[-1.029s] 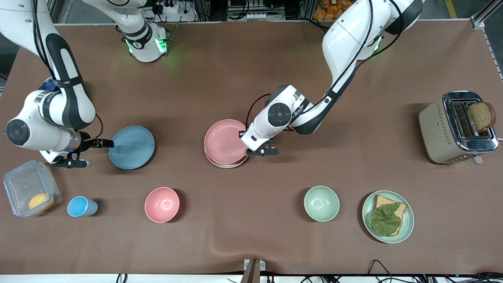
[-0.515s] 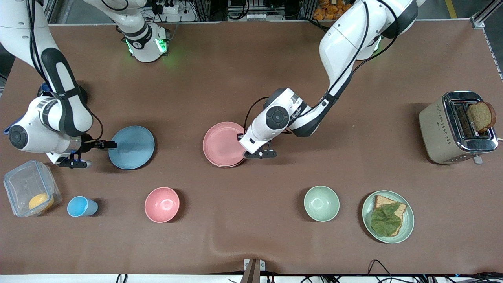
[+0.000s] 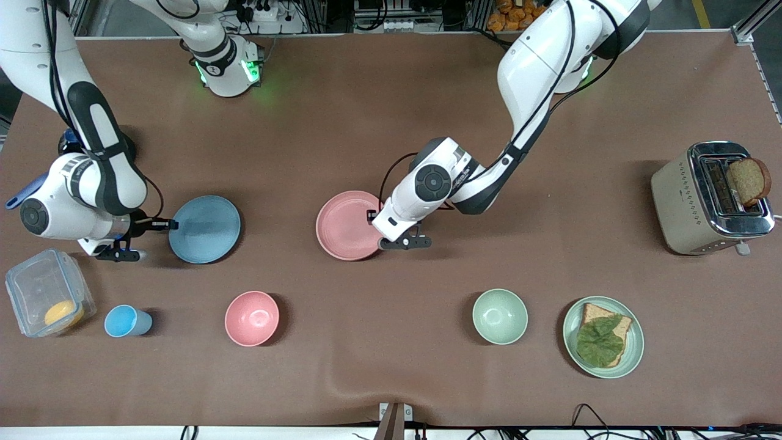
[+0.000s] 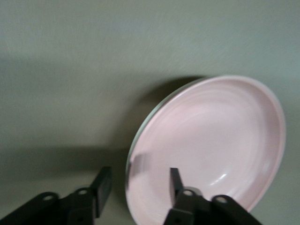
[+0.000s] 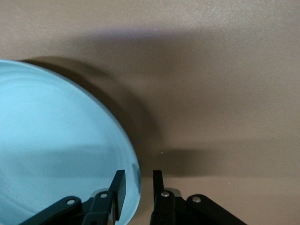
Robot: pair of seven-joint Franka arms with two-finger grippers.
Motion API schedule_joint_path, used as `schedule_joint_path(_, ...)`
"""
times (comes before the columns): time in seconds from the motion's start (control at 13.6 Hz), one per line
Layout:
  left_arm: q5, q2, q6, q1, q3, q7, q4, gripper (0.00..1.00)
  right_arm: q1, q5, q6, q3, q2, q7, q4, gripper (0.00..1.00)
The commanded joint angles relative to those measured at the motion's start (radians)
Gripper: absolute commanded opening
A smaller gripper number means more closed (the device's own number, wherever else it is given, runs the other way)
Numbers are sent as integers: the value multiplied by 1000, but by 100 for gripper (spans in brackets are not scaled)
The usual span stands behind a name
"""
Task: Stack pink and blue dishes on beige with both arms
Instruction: 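Open the left gripper and withdraw while the right gripper lifts the blue plate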
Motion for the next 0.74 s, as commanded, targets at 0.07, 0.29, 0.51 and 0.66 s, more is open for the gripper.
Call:
schedule_joint_path(0.07, 4, -199, -156, 74, 13, -8, -17, 100, -32, 18, -2, 14, 32, -32, 32, 24)
schedule_joint_path(0.29, 154, -392, -391, 189, 12, 49, -19, 100, -28, 16, -13, 14, 32, -32, 39, 0)
schedule_joint_path(0.51, 222, -534, -548, 305, 12, 217, -17, 100, -31, 16, -86, 14, 30, -58, 78, 0)
schedule_joint_path(0.66, 221, -600, -620, 376, 10, 303, -15, 100, -31, 18, -160, 14, 27, -66, 114, 0)
